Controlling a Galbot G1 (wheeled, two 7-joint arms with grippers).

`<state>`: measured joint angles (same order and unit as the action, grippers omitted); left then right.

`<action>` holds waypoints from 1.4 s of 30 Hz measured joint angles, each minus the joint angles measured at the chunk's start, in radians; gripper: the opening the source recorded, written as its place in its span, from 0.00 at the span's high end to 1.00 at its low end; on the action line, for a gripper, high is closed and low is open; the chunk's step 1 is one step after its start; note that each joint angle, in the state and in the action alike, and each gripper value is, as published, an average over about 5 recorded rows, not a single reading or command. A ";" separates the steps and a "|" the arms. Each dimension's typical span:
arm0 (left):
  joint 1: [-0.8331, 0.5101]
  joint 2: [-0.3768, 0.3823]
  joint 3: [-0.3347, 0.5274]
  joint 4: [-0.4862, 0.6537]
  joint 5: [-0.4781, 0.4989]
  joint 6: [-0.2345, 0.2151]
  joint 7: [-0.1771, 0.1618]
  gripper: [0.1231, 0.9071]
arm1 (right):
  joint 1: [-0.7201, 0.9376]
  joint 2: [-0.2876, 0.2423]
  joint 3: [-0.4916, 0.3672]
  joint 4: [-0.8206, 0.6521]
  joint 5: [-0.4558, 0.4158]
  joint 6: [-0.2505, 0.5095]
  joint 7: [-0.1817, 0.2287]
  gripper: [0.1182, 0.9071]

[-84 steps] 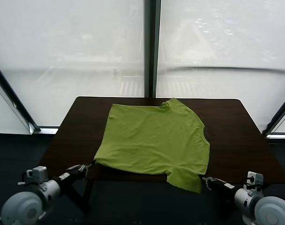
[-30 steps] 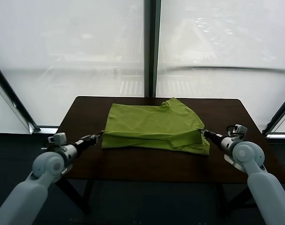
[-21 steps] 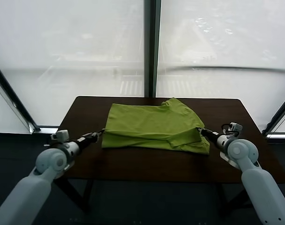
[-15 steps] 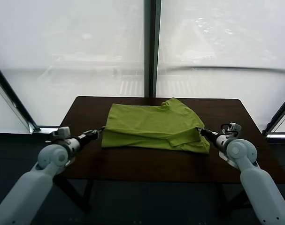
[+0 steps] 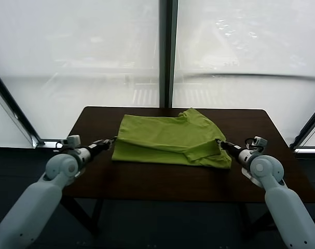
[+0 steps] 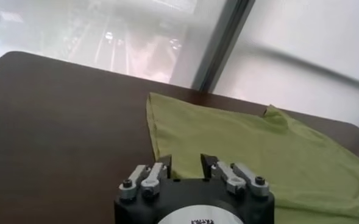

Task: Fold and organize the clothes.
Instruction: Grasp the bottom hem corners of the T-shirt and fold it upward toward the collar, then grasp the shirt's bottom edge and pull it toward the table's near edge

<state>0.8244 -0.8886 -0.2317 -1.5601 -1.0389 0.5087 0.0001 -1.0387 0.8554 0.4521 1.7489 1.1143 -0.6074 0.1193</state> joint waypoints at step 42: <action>0.268 -0.054 -0.124 -0.153 0.064 0.007 0.005 0.04 | -0.134 -0.050 -0.016 0.044 -0.175 0.001 -0.102 0.54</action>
<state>1.0919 -0.9424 -0.3555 -1.7129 -0.9747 0.5155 0.0054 -1.1725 0.8057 0.4366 1.7926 0.9390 -0.6059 0.0177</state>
